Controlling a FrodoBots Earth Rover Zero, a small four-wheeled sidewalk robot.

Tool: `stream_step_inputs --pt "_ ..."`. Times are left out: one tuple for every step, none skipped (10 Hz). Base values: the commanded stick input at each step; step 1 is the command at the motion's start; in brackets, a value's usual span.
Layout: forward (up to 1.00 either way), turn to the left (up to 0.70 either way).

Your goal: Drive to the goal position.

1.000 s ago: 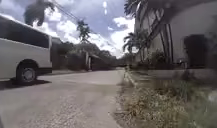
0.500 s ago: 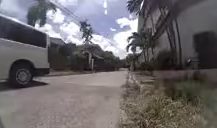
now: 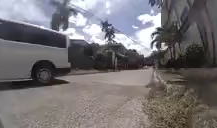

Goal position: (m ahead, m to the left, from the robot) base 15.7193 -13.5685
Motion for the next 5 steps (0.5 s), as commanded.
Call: stream_step_inputs --pt "0.50 0.00" --pt "0.50 0.00" --pt "0.50 0.00" --pt "0.50 0.00" --pt "0.50 0.00"
